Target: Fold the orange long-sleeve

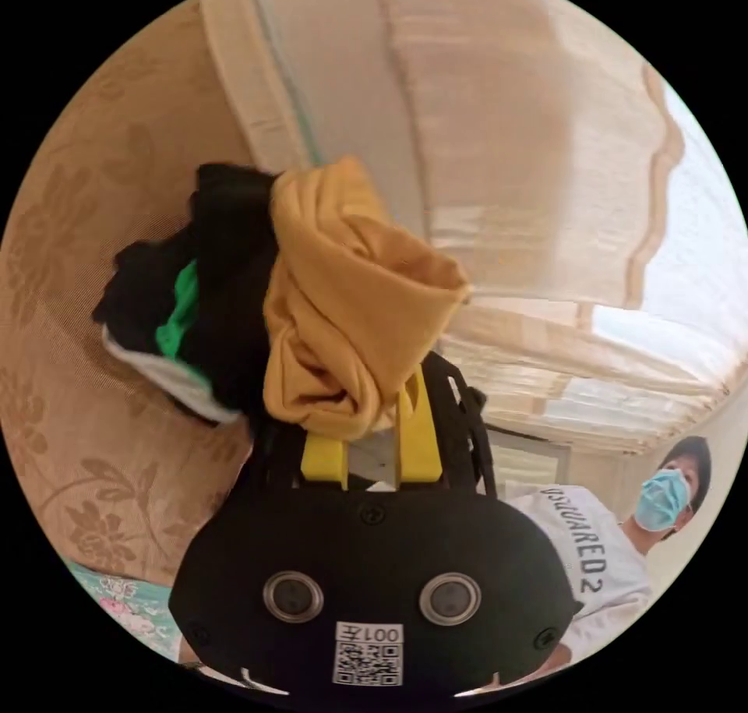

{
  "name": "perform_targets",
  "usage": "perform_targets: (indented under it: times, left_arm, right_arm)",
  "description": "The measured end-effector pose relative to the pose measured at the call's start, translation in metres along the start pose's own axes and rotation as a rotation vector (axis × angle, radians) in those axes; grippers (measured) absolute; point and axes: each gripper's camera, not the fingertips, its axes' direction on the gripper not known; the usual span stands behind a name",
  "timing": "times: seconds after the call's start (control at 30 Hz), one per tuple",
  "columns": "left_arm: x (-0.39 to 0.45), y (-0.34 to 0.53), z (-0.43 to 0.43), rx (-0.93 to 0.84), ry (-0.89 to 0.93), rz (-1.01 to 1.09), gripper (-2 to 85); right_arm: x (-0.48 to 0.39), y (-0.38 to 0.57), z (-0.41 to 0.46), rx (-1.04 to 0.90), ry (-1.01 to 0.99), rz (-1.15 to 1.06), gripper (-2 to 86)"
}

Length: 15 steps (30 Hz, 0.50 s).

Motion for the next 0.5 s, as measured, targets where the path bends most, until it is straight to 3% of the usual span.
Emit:
perform_targets:
  times: [0.13,0.27,0.37,0.43,0.5]
  left_arm:
    - [0.001,0.022,0.036,0.090,0.036,0.060,6.1]
    - [0.038,0.040,0.061,0.073,-0.159,0.139,8.7]
    - [0.079,0.065,0.071,0.128,-0.336,0.213,8.5]
    - [0.115,0.079,0.080,0.191,-0.439,0.308,6.9]
    - [0.156,0.089,0.100,0.253,-0.510,0.452,4.6]
  right_arm:
    - [-0.049,0.010,0.024,-0.110,0.233,-0.271,0.1]
    - [-0.087,0.023,0.053,-0.289,0.449,-0.521,0.3]
    - [-0.101,0.040,0.066,-0.386,0.492,-0.607,0.3]
    - [-0.110,0.047,0.056,-0.353,0.463,-0.596,0.2]
    - [-0.128,0.049,0.033,-0.202,0.526,-0.597,0.3]
